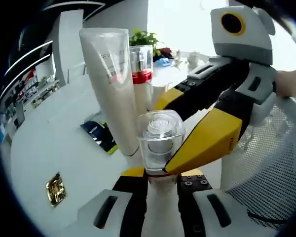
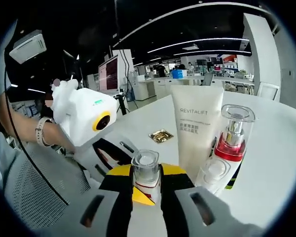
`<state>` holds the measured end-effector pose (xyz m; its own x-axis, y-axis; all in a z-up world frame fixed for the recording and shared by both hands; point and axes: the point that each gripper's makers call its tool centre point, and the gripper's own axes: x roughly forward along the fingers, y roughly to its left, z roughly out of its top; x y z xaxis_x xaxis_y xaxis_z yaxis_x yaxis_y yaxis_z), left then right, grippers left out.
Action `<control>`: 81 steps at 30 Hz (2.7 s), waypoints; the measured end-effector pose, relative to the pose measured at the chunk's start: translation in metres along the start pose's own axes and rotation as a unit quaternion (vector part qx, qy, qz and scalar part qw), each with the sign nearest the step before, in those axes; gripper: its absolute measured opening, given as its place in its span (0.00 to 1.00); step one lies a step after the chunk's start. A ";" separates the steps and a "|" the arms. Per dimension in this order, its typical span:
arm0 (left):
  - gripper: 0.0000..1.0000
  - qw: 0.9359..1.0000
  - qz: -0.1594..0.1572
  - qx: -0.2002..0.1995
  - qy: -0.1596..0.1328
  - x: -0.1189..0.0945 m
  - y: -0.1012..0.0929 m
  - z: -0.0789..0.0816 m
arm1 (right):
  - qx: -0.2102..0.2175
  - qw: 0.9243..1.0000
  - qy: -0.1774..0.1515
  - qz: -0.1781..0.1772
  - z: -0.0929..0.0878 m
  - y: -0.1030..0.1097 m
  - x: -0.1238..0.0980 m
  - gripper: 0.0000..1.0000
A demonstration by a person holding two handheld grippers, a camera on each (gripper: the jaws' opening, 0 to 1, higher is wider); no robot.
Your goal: Arrange the skincare products in the storage area until every visible bottle or jar stands upright without overlapping.
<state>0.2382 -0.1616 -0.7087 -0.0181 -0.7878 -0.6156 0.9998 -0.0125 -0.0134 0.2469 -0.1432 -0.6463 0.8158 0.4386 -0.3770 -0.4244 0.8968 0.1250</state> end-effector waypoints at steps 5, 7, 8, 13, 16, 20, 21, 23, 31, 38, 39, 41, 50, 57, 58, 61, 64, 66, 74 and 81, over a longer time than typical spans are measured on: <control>0.20 1.000 0.005 0.010 -0.005 0.001 0.002 0.000 | 0.000 1.000 0.001 0.001 0.000 0.000 0.000 0.20; 0.21 1.000 0.007 0.015 -0.001 0.002 0.002 -0.002 | 0.002 1.000 0.001 0.001 0.000 0.001 0.000 0.20; 0.21 1.000 0.009 0.021 0.000 0.002 0.002 -0.002 | -0.001 1.000 0.002 0.002 0.000 0.002 0.000 0.19; 0.23 0.999 0.012 0.041 0.016 0.002 0.003 -0.009 | -0.005 1.000 0.004 0.002 0.000 0.003 -0.001 0.20; 0.26 0.999 0.013 0.048 0.021 0.001 0.002 -0.011 | -0.005 1.000 0.005 0.004 -0.001 0.004 -0.002 0.19; 0.26 0.998 0.013 0.050 0.021 -0.001 0.001 -0.010 | -0.004 1.000 0.009 0.007 -0.003 0.008 -0.005 0.19; 0.26 0.998 0.013 0.051 0.019 -0.001 0.000 -0.008 | -0.004 1.000 0.010 0.008 -0.003 0.008 -0.006 0.19; 0.26 0.998 0.014 0.058 0.018 -0.002 -0.001 -0.007 | -0.005 1.000 0.011 0.008 -0.003 0.008 -0.006 0.20; 0.29 0.997 0.009 0.071 0.026 -0.005 -0.006 -0.009 | -0.010 1.000 0.015 0.006 -0.003 0.007 -0.010 0.22; 0.32 0.994 0.015 0.087 0.070 -0.021 -0.002 -0.018 | -0.021 0.999 0.023 0.007 -0.003 0.005 -0.009 0.23; 0.33 0.994 0.010 0.078 0.070 -0.023 -0.006 -0.018 | -0.022 0.999 0.024 0.008 -0.003 0.004 -0.008 0.23; 0.35 0.995 0.003 0.071 0.074 -0.027 -0.011 -0.019 | -0.021 0.999 0.030 0.015 -0.005 0.005 -0.007 0.23; 0.27 0.997 -0.001 0.011 0.074 -0.040 -0.020 -0.019 | -0.028 0.998 0.061 0.020 -0.018 0.005 -0.002 0.23; 0.27 0.998 -0.014 0.014 0.068 -0.032 -0.026 -0.015 | -0.022 0.997 0.069 0.023 -0.022 0.006 -0.003 0.22; 0.26 0.997 -0.014 0.013 0.068 -0.031 -0.025 -0.015 | -0.022 0.997 0.070 0.023 -0.022 0.006 -0.004 0.22; 0.26 0.998 -0.010 0.007 0.067 -0.029 -0.020 -0.013 | -0.023 0.997 0.073 0.020 -0.022 0.004 -0.005 0.21; 0.24 0.997 0.002 0.016 0.072 -0.024 -0.014 -0.012 | -0.021 0.997 0.074 0.018 -0.023 0.002 -0.006 0.21; 0.23 0.997 0.007 0.015 0.075 -0.021 -0.010 -0.012 | -0.021 0.997 0.075 0.015 -0.023 -0.001 -0.007 0.20; 0.14 0.997 0.035 -0.015 0.066 -0.011 0.004 -0.006 | -0.021 0.997 0.080 0.007 -0.026 -0.009 -0.010 0.17; 0.11 0.996 0.043 -0.036 0.065 -0.004 0.007 -0.007 | -0.025 0.995 0.098 -0.010 -0.032 -0.023 -0.019 0.15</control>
<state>0.2448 -0.1541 -0.7115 0.0634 -0.6975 -0.7137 0.9949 0.1006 -0.0099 0.2291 -0.1739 -0.6714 0.7339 0.3968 -0.5513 -0.4325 0.8988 0.0712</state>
